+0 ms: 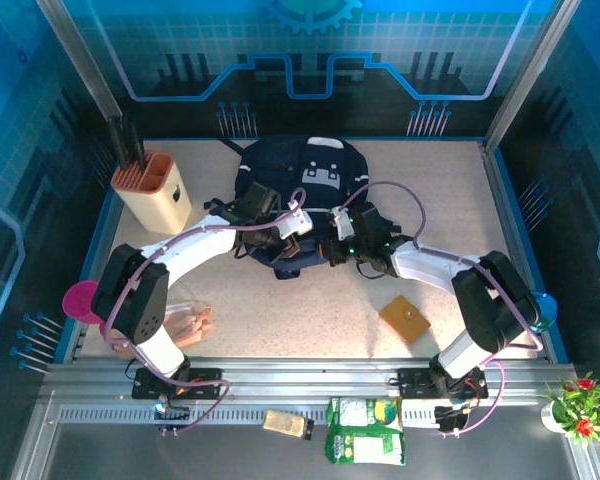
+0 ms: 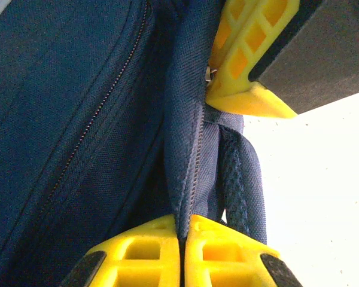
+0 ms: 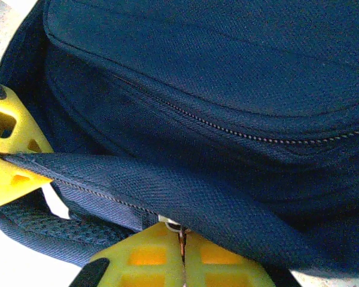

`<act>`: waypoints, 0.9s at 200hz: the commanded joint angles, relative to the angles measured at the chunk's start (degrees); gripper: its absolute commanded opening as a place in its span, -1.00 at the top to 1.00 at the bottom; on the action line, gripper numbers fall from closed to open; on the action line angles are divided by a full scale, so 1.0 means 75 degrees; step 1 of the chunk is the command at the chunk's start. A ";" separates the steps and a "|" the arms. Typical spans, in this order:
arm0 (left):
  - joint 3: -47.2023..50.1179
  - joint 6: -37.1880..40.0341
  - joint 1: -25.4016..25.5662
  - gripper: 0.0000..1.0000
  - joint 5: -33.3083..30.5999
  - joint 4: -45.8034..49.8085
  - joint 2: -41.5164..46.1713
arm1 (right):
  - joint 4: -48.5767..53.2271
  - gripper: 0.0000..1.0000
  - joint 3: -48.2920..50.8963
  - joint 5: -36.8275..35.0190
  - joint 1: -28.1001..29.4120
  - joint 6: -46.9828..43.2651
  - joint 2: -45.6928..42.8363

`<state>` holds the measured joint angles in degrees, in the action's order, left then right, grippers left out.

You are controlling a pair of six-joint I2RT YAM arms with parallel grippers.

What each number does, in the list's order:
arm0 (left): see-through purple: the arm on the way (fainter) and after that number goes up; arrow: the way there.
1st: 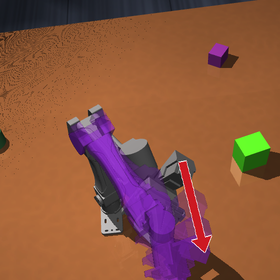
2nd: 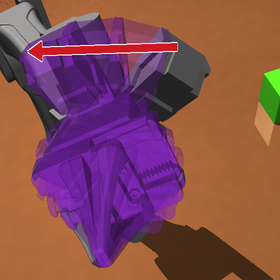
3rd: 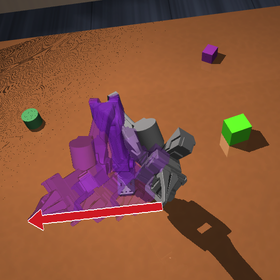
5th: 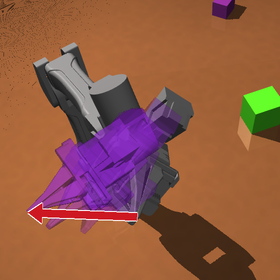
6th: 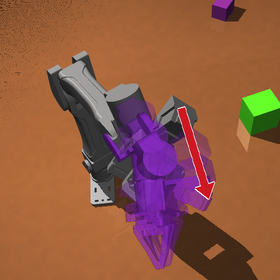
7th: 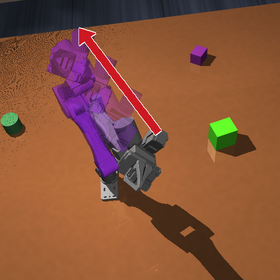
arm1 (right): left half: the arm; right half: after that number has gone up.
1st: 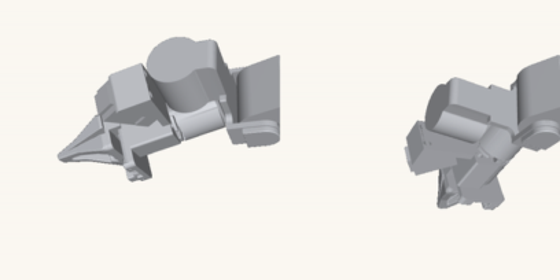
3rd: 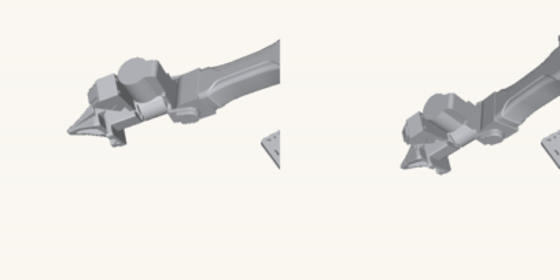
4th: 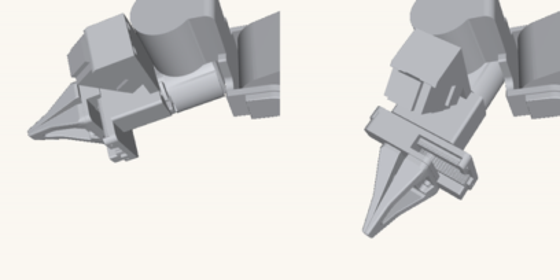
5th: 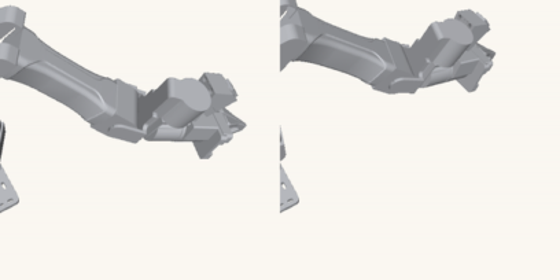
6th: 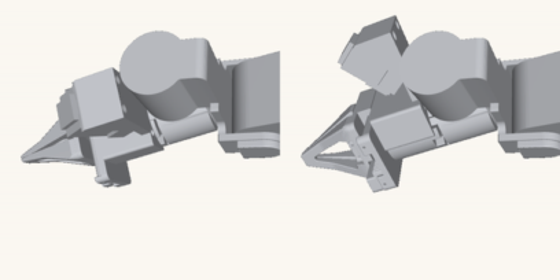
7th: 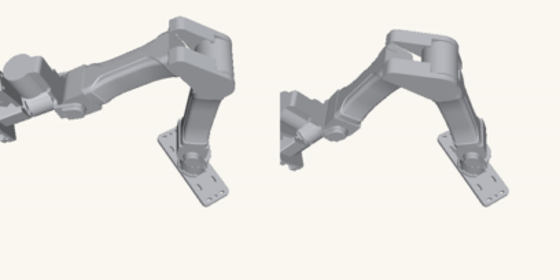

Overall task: Pack the student bag
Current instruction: Zip the student bag at the top-center of the table.

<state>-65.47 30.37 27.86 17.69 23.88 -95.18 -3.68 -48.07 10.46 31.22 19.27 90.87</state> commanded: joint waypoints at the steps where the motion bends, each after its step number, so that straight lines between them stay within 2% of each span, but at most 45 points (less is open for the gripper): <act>1: 0.0034 0.0006 -0.0077 0.90 0.0331 -0.0090 0.0438 | 0.0621 1.00 0.0095 -0.1032 -0.0001 -0.0123 -0.0251; 35: 0.0123 -0.0049 -0.0151 0.97 0.0080 -0.0148 0.0563 | 0.0976 1.00 0.0553 -0.2582 -0.0092 0.0143 -0.0744; 52: 0.0172 -0.0099 -0.0187 0.97 0.0068 -0.0196 0.0624 | 0.1079 1.00 0.0705 -0.2885 -0.0330 0.0325 -0.0774; 132: 0.0409 -0.0241 -0.0222 0.99 0.0202 -0.0233 0.0889 | 0.1721 0.88 -0.0263 -0.2550 -0.1311 -0.0060 0.0179; 144: 0.0421 -0.0235 -0.0223 0.99 0.0288 -0.0167 0.0918 | 0.1840 0.87 -0.0732 -0.2612 -0.1456 -0.0151 0.0343; 180: 0.0524 -0.0319 -0.0210 0.99 0.0612 -0.0023 0.1046 | 0.1762 0.70 -0.1504 -0.2123 -0.1905 -0.0502 0.0948</act>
<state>-62.43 29.78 27.20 18.35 21.82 -91.20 7.11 -54.85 -3.51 20.75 17.76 94.56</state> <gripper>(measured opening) 0.067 0.135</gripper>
